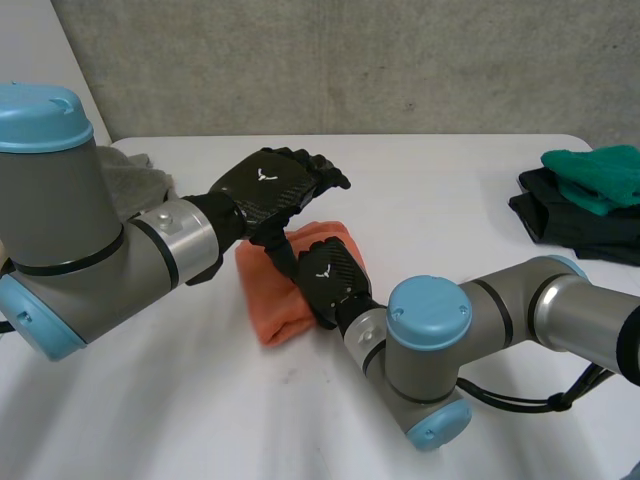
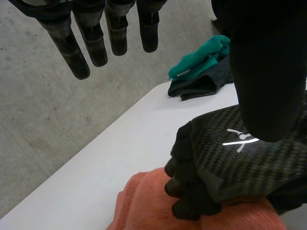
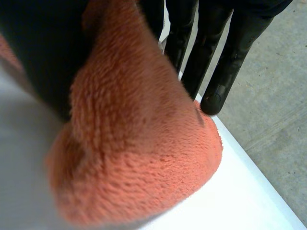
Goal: Fold the laundry.
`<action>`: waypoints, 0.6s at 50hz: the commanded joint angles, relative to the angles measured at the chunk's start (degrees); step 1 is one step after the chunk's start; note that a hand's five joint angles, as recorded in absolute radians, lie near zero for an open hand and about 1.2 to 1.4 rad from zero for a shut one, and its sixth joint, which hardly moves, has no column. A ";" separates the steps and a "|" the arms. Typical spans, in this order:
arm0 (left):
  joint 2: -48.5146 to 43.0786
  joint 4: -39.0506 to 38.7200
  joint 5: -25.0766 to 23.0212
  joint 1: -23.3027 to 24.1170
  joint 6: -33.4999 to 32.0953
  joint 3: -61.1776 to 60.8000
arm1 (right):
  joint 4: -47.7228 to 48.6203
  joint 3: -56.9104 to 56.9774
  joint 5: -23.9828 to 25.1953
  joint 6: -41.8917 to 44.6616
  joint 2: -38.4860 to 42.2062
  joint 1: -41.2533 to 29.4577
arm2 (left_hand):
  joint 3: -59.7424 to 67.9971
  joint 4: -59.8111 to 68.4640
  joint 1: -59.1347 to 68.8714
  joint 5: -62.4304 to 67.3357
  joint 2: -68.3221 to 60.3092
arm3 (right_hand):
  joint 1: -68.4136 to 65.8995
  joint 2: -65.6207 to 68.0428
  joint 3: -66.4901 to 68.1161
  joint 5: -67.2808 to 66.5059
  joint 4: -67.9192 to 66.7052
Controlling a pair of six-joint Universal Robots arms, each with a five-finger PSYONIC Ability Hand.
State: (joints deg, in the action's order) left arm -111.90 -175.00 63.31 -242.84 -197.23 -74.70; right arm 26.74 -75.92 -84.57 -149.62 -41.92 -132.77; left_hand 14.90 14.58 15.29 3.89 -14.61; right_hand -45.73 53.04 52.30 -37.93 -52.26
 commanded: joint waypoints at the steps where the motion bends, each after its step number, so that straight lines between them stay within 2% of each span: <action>1: 0.02 0.01 -0.03 -0.09 0.09 -0.01 | -0.20 2.00 -0.86 -0.41 0.17 1.19 | 1.04 1.36 0.65 2.05 -1.33 | -34.27 26.96 27.70 -32.07 -27.74; 11: 1.16 -0.16 0.67 -0.53 0.09 0.17 | -1.61 -0.20 1.33 0.65 -6.33 15.68 | 1.04 1.35 0.65 2.05 -1.33 | -34.27 26.96 27.70 -32.07 -27.74; 13: 1.51 -0.16 0.94 -0.53 0.09 0.17 | -1.00 0.42 3.09 0.47 -6.59 18.06 | 1.04 1.35 0.65 2.05 -1.33 | -34.27 26.96 27.70 -32.07 -27.74; 17: 1.51 -0.25 1.11 -0.61 0.09 0.08 | 2.86 3.14 10.03 -1.19 -7.39 22.81 | 0.87 1.19 0.48 1.88 -1.16 | -34.27 26.96 27.70 -32.07 -27.74; 18: 1.60 -0.25 1.20 -0.61 0.09 0.08 | 5.22 4.62 12.48 -2.33 -7.39 24.47 | 0.87 1.19 0.48 1.88 -1.16 | -34.27 26.96 27.70 -32.07 -27.74; 20: 1.60 -0.25 1.20 -0.61 0.09 -0.01 | 7.70 6.48 13.73 -4.18 -7.47 26.06 | 0.87 1.19 0.48 1.88 -1.16 | -34.27 26.96 27.70 -32.07 -27.74; 25: 1.69 -0.25 1.20 -0.53 0.09 -0.10 | 12.71 15.77 13.47 -14.70 -7.04 32.46 | 0.87 1.19 0.48 1.88 -1.16 | -34.27 26.96 27.70 -32.07 -27.74; 30: 1.95 -0.25 1.20 -0.61 0.09 -0.10 | 13.60 22.82 14.61 -20.88 -5.11 39.33 | 1.04 1.35 0.65 2.05 -1.32 | -34.27 26.96 27.70 -32.07 -27.74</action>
State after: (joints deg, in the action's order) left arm -110.19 -175.26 64.54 -243.40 -197.14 -74.75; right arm 38.42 -62.31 -70.65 -161.66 -49.23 -101.35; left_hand 14.90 14.58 15.29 3.88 -14.61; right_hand -54.05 67.17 66.21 -50.90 -68.20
